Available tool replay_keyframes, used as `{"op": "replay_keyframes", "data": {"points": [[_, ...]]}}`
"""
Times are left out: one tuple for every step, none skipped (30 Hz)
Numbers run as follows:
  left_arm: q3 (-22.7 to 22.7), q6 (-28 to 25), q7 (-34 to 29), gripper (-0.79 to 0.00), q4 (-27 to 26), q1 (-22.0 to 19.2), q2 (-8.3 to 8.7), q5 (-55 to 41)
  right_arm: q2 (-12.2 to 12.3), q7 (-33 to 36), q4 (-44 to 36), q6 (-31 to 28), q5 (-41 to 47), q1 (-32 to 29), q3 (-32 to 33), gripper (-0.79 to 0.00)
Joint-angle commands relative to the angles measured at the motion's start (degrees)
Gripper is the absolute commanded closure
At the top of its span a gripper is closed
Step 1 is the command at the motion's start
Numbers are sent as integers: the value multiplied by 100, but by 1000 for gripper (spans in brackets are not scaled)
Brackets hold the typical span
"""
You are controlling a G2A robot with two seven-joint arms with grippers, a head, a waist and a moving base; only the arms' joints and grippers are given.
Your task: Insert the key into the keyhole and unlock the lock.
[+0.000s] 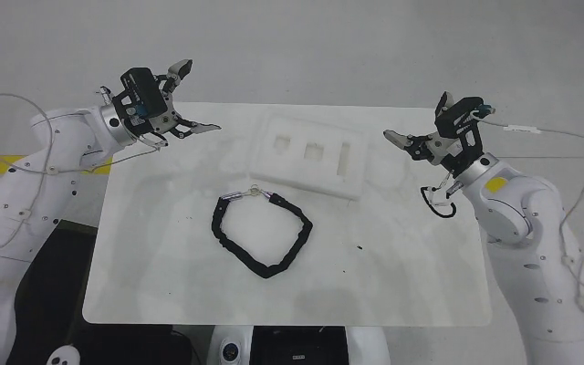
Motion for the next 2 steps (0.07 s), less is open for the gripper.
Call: {"op": "replay_keyframes", "data": {"points": [[0, 0, 0, -785, 0, 0, 0, 0, 0, 0, 0, 0, 0, 0, 0, -785], [0, 0, 0, -785, 0, 0, 0, 0, 0, 0, 0, 0, 0, 0, 0, -785]]}}
